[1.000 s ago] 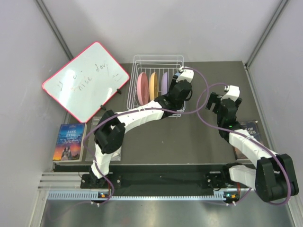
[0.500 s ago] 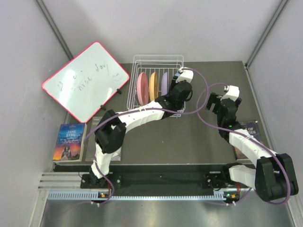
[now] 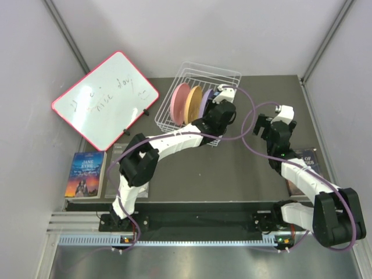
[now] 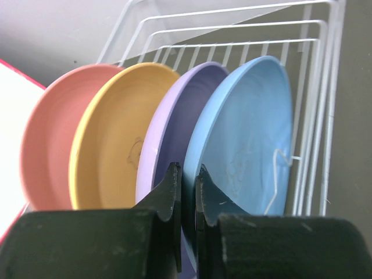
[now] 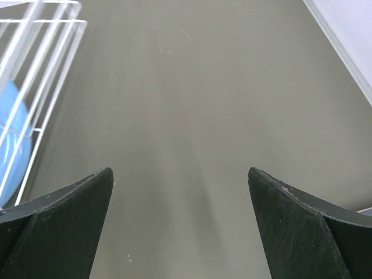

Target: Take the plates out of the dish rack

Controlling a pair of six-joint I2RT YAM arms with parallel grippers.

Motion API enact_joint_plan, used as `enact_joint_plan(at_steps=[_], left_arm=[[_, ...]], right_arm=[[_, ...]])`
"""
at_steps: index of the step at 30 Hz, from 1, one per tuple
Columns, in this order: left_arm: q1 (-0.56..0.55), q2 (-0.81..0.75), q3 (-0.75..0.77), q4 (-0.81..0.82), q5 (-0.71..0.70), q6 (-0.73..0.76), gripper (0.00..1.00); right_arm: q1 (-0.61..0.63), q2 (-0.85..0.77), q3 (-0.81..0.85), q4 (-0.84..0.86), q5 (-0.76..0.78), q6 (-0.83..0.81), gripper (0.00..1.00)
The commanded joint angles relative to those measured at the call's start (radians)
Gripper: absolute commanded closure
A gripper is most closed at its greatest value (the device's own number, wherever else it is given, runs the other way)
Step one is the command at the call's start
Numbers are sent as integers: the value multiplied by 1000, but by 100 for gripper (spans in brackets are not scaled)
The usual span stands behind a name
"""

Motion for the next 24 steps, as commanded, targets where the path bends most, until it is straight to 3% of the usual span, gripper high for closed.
enact_joint_plan(at_steps=[1,7,16,24], left_arm=[[-10,12,5,66,74,12,100],[-10,17,5,174,-36,174,100],[-19,60,-88,775,-214,696,100],[-22,34,-49,861,-191,826,100]], right_arm=[[-15,3,13,22,-14,20,0],[-14,13,19,22,-23,22,0],[-17,32,27,22,-31,23,0],[-18,33,29,16,-26,22,0]])
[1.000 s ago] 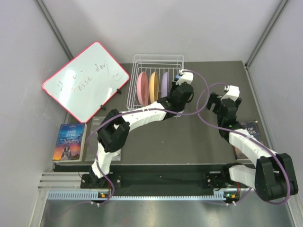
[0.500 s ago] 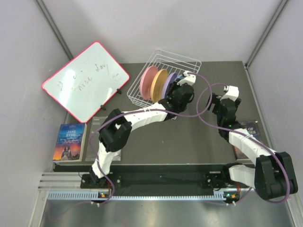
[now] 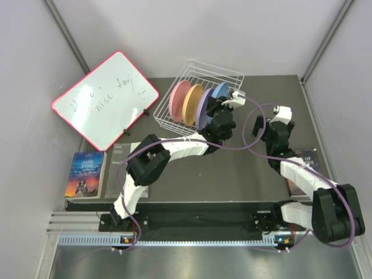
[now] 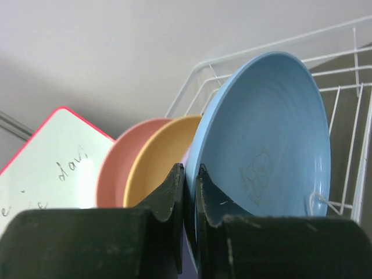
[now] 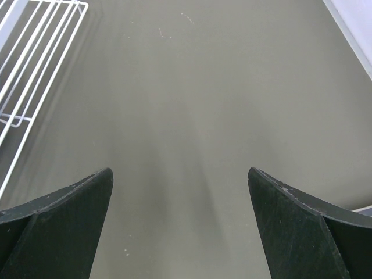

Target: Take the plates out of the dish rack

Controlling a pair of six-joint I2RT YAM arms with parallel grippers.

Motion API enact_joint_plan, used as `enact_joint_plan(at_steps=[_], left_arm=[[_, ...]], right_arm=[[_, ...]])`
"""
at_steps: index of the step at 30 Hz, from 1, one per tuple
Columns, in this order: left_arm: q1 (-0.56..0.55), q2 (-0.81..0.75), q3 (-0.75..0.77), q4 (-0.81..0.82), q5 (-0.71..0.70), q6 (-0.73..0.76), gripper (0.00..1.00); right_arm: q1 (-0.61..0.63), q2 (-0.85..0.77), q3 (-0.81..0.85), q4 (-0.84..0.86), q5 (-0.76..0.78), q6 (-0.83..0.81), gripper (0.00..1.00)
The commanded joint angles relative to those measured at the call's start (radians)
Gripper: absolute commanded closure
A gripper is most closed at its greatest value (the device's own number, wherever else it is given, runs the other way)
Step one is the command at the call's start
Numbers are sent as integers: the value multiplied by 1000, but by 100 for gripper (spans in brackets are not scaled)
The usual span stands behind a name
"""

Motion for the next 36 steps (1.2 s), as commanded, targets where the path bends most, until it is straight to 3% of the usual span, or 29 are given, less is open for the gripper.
enact_joint_plan(at_steps=[1,11,14,18,21,23,26,30,36], left_arm=[[11,-50,59,212,-58,159,100],[12,-151,118,188,-40,223,100],[14,-211,159,-46,-2,75,100],[17,-326,190,-351,132,-230,100],[40,-395,201,-571,288,-448,100],[99,-433,175,-685,476,-590,100],[220,-507,66,-685,770,-899,100],[281,-539,-57,-647,894,-998,100],[302,-478,-94,-584,1029,-1090,100]], right_arm=[[-16,-1,27,26,-6,17,0],[-21,-53,36,17,-38,-21,0],[-24,-91,67,-18,-105,-32,0],[-36,-133,117,-62,-201,-9,0],[-68,-148,165,-79,-315,51,0],[-104,-151,190,-78,-418,115,0],[-166,-147,190,-41,-541,200,0],[-262,-142,150,68,-738,295,1],[-289,-107,121,186,-888,366,3]])
